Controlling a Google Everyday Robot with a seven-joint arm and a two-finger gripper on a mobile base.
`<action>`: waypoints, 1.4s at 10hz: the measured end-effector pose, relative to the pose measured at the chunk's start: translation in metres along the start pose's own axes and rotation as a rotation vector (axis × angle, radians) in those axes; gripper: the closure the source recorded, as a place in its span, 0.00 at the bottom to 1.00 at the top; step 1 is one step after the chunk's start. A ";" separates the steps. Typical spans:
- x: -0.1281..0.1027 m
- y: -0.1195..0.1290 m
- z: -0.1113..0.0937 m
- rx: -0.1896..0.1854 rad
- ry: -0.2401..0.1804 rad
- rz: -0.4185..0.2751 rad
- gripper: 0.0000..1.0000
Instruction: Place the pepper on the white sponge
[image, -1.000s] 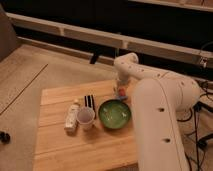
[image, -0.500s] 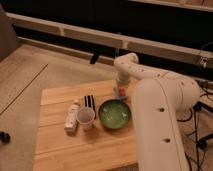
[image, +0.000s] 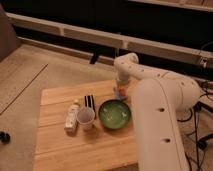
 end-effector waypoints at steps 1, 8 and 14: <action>0.000 0.000 0.000 0.000 0.000 0.000 0.68; 0.000 0.000 0.000 0.000 0.000 0.000 0.86; 0.000 0.000 0.000 0.000 0.000 0.000 0.27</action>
